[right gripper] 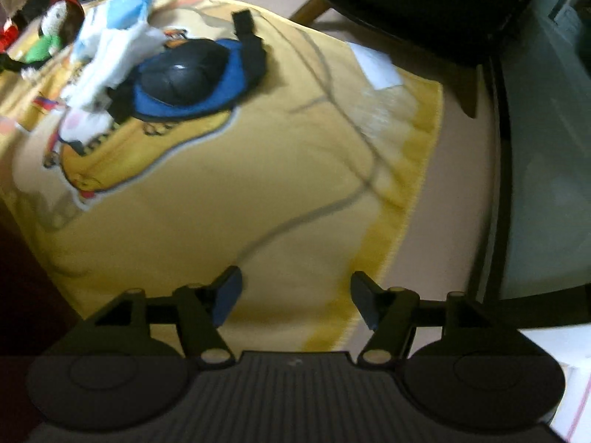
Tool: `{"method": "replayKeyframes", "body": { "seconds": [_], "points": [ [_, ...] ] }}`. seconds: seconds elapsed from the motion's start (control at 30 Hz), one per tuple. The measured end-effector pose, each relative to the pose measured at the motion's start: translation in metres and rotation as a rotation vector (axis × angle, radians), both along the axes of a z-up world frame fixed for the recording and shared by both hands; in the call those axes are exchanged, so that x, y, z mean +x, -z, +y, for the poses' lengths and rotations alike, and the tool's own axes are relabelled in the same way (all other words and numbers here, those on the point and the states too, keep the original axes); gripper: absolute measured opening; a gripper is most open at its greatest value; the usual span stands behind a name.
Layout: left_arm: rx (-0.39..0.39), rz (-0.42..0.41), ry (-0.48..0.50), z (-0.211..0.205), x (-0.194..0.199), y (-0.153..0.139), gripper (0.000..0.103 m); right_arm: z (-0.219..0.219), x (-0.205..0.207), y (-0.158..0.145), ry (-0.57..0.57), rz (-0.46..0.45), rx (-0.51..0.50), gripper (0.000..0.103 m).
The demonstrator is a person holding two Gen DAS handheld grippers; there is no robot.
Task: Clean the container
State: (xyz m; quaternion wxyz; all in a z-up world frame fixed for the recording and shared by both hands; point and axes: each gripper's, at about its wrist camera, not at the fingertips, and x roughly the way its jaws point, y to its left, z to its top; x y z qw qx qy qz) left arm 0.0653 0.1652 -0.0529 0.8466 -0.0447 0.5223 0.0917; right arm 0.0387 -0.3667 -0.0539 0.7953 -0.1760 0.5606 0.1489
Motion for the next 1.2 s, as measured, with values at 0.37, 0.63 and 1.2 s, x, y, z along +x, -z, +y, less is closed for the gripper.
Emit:
{"method": "replayKeyframes", "body": {
  "seconds": [0.37, 0.63, 1.2],
  "points": [
    [0.022, -0.008, 0.023, 0.001, -0.017, -0.001, 0.103, -0.002, -0.013, 0.010, -0.091, -0.140, -0.320, 0.047],
    [0.030, -0.003, -0.123, 0.037, -0.031, -0.010, 0.102, 0.002, -0.010, 0.009, -0.080, -0.194, -0.302, 0.033],
    [0.106, -0.212, 0.730, -0.194, 0.011, -0.068, 0.103, 0.189, 0.058, 0.008, -0.252, -0.250, 0.292, 0.030]
  ]
}}
